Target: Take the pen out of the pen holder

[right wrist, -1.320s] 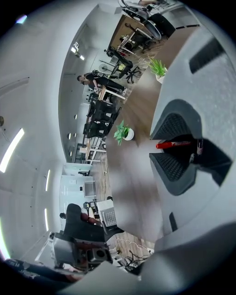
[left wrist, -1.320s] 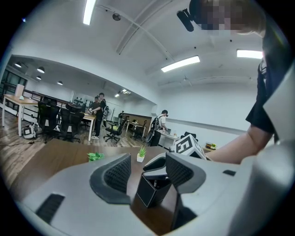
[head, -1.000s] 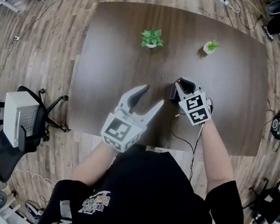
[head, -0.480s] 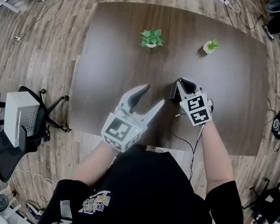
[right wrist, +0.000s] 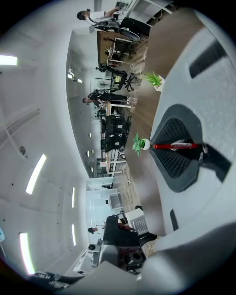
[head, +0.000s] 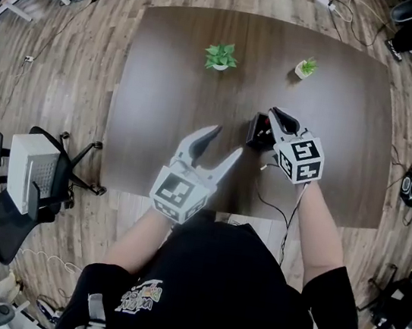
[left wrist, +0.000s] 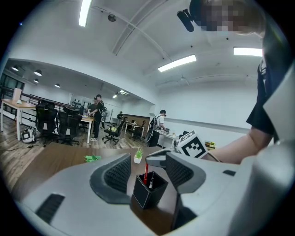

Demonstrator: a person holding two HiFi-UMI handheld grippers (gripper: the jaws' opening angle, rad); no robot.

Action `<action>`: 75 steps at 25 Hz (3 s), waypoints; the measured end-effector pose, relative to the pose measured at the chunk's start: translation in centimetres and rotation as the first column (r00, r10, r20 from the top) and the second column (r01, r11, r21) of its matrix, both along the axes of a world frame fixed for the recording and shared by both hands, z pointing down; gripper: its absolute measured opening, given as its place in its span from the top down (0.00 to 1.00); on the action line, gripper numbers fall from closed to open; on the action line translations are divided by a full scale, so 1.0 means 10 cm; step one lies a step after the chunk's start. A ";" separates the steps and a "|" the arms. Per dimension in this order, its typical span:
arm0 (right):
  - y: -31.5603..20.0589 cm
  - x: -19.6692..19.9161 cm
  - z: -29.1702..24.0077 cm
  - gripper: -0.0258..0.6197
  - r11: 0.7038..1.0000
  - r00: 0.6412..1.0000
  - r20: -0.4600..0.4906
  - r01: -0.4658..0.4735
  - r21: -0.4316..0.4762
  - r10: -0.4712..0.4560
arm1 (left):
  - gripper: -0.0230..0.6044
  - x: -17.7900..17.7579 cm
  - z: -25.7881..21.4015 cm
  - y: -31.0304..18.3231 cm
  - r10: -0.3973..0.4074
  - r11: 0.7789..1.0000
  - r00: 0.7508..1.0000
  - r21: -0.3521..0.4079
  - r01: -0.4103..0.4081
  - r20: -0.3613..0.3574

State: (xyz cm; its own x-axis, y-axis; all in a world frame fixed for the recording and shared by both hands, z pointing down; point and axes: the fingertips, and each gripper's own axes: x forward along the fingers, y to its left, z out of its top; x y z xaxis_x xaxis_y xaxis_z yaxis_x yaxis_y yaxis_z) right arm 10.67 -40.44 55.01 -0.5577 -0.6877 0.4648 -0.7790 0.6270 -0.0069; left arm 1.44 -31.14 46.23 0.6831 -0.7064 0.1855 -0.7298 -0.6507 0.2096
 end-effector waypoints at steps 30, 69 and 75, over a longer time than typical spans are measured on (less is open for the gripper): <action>1.55 0.88 -1.43 0.91 0.970 0.960 0.274 -0.006 0.244 -0.063 | 0.90 0.91 -0.42 1.43 -0.082 0.994 0.996 0.078 0.080 0.023; 4.18 -0.56 -1.38 0.91 0.931 0.923 0.294 -0.312 0.189 0.250 | 0.95 -0.67 -0.41 3.39 0.189 0.979 0.982 0.075 -0.188 -0.008; 4.43 -0.32 -1.47 0.91 0.915 0.911 0.302 -0.350 0.201 0.282 | 0.95 -0.43 -0.41 3.57 0.226 0.972 0.974 0.074 -0.224 -0.015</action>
